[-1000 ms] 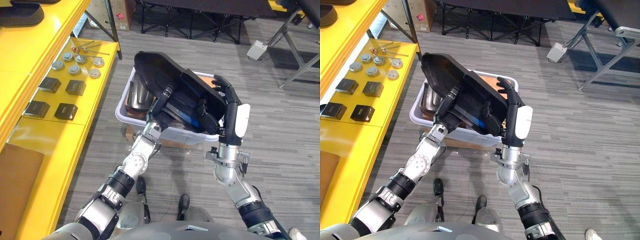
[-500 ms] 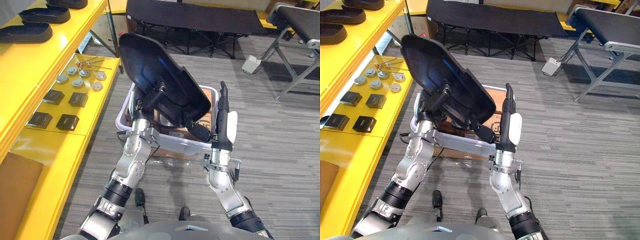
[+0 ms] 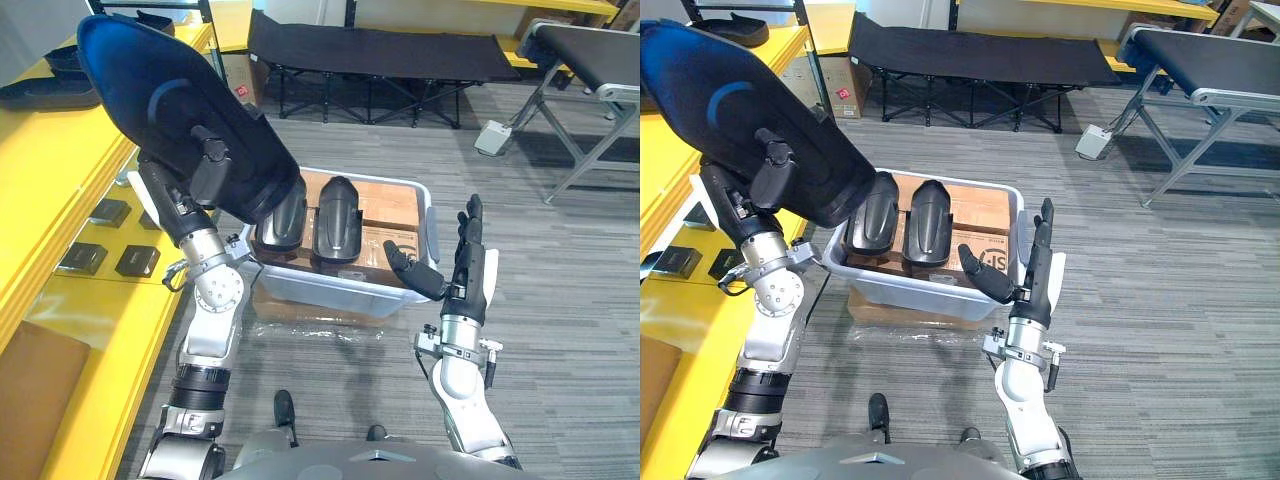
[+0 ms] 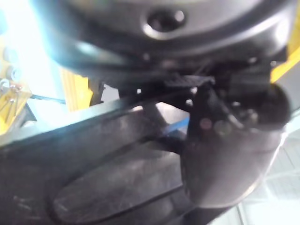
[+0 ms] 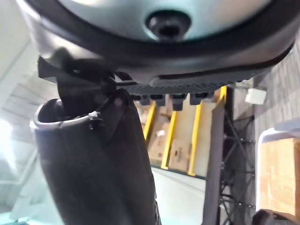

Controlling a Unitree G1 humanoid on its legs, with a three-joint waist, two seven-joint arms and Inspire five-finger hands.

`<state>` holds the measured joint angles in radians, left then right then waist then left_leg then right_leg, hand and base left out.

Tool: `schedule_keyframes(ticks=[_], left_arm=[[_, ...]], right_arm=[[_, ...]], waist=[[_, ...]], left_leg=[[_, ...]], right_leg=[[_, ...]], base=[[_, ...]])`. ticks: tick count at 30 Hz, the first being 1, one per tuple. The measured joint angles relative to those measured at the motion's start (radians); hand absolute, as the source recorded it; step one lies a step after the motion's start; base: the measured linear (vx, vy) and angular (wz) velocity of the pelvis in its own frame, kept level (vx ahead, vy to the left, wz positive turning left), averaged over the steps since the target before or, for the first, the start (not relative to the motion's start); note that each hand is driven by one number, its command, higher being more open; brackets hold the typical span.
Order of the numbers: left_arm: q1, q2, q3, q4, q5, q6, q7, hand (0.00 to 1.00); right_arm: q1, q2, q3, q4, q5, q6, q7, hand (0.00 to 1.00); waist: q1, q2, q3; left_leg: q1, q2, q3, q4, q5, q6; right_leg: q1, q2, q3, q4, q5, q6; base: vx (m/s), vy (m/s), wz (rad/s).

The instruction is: Walk over and take three plastic housings, then place them on the shelf

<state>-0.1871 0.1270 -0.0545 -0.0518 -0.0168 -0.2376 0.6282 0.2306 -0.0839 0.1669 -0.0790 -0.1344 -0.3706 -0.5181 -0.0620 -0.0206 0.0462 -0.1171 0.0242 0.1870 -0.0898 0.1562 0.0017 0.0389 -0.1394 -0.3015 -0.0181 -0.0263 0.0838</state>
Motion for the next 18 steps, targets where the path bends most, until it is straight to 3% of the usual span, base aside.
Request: schedule_keyframes(ticks=[9, 14, 18], left_arm=[[0.134, 0.020, -0.031, -0.069, 0.030, -0.001, -0.159, 0.00], [0.265, 0.064, -0.052, -0.197, 0.033, -0.027, -0.296, 0.00], [0.324, 0.075, -0.045, -0.208, 0.062, -0.045, -0.332, 0.00]], right_arm=[[0.052, 0.001, -0.100, 0.004, 0.113, 0.042, 0.088, 1.00], [0.095, -0.029, -0.119, 0.009, 0.160, 0.061, 0.185, 1.00], [0.104, -0.043, -0.118, 0.009, 0.189, 0.062, 0.215, 1.00]], waist=[[-0.020, 0.018, -0.014], [-0.009, 0.029, -0.021], [0.005, 0.039, -0.027]], left_leg=[[0.000, 0.001, 0.001, 0.000, 0.004, 0.006], [0.001, 0.002, -0.001, 0.000, 0.003, 0.005], [0.003, 0.003, -0.003, 0.000, 0.000, 0.000]], right_leg=[[-0.001, 0.001, 0.002, 0.000, 0.002, 0.004], [0.000, 0.002, 0.001, 0.001, -0.001, 0.002], [0.002, 0.001, -0.001, 0.002, -0.003, 0.000]], base=[[0.04, 0.002, -0.03], [0.01, -0.001, 0.00], [0.00, 0.000, 0.00]])
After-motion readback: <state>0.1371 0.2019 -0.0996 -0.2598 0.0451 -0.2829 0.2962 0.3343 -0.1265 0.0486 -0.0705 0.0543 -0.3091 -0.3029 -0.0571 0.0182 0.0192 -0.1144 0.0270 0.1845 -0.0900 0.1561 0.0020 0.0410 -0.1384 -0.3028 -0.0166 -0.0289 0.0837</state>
